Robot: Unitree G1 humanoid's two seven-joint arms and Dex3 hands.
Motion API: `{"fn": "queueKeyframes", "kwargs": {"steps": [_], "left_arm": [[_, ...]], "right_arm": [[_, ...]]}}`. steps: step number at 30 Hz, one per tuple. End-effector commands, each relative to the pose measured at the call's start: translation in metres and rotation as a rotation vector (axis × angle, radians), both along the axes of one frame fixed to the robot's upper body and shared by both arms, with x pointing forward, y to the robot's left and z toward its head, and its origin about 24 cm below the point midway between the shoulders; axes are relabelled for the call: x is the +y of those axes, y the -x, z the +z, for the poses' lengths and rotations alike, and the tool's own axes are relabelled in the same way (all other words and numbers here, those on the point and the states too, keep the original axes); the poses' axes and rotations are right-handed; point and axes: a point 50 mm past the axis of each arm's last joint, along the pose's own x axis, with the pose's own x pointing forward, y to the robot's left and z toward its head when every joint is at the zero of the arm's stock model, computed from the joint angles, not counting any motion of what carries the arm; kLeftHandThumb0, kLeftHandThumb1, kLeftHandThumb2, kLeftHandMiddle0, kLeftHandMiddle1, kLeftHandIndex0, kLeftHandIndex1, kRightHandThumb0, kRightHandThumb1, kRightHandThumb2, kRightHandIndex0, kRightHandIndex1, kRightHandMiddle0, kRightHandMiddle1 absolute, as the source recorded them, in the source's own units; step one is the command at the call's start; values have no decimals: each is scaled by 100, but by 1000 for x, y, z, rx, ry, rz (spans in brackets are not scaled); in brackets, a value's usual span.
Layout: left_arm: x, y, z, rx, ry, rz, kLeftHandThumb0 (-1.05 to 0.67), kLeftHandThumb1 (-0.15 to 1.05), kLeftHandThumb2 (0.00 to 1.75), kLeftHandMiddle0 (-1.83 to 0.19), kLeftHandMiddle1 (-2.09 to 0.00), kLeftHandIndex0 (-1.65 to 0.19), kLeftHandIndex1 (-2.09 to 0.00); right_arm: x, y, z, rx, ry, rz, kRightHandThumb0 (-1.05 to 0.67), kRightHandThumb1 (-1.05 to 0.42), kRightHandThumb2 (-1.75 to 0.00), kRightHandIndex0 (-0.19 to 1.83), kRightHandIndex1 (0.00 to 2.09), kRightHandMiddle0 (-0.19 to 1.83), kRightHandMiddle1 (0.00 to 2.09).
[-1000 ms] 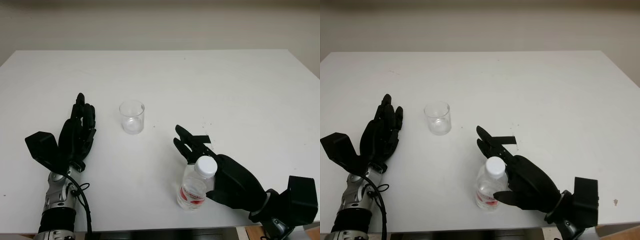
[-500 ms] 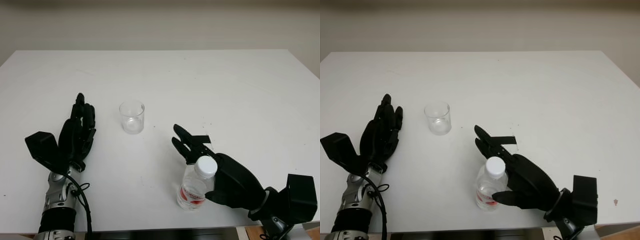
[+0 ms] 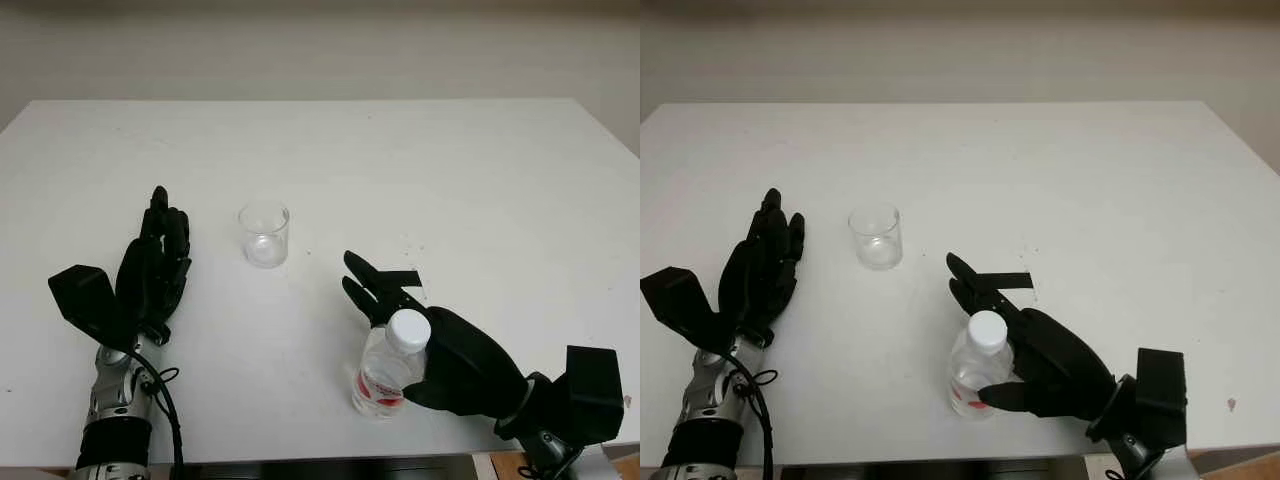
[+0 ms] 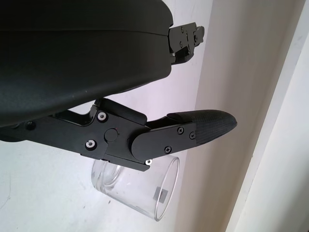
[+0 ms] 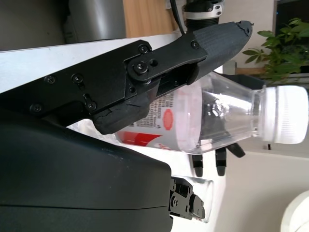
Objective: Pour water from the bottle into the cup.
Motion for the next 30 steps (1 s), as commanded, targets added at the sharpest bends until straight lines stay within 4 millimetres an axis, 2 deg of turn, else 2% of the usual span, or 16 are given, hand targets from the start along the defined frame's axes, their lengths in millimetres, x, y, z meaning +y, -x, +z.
{"fn": "queueKeyframes", "kwargs": {"steps": [1,7,14,16,18,19,20,21,23,25,27,30], "left_arm": [[0,3,-3,11,6,4,-69,105,58,14,-5,17,-5],[-1,3,-4,12,9,6,-69,105,57,13,-6,16,-6],[0,4,-4,13,11,10,-69,105,57,14,-5,16,-5],[1,4,-4,14,11,9,-68,105,56,14,-5,17,-5],[1,4,-4,14,11,9,-68,105,56,14,-5,17,-5],[1,4,-4,14,10,10,-68,105,56,14,-5,17,-5],[1,4,-4,12,9,9,-68,105,56,14,-5,17,-5],[1,4,-4,11,7,9,-67,105,57,14,-5,17,-5],[0,4,-4,13,8,11,-67,105,57,14,-6,17,-5],[0,4,-4,13,13,11,-67,105,56,13,-6,16,-6],[-1,4,-4,15,13,11,-67,105,55,13,-6,16,-6],[-1,4,-5,17,13,9,-68,105,55,14,-5,16,-5]], "right_arm": [[1,-3,2,-9,11,10,-105,-97,-5,-19,0,-19,0],[3,-4,-2,-31,23,-12,-94,-90,-3,-19,0,-19,0],[8,-3,-4,-44,74,-65,-73,-83,-4,-17,2,-12,6],[9,-2,-4,-85,91,-87,-68,-84,-5,-4,8,3,12],[10,-1,-4,-119,95,-105,-55,-86,-6,27,20,33,25],[10,-1,-5,-137,95,-111,-51,-87,-6,35,26,40,35],[11,-1,-5,-152,97,-111,-48,-88,-6,33,52,38,64],[11,-1,-5,-162,98,-111,-46,-91,-6,19,104,25,112],[11,-1,-5,-187,102,-113,-42,-95,-6,7,157,13,159],[12,-1,-4,-203,115,-121,-38,-98,-6,-1,196,5,197],[12,0,-4,-214,133,-136,-36,-100,-6,2,206,4,206],[13,1,-4,-211,134,-155,-32,-103,-6,15,209,13,209]]}}
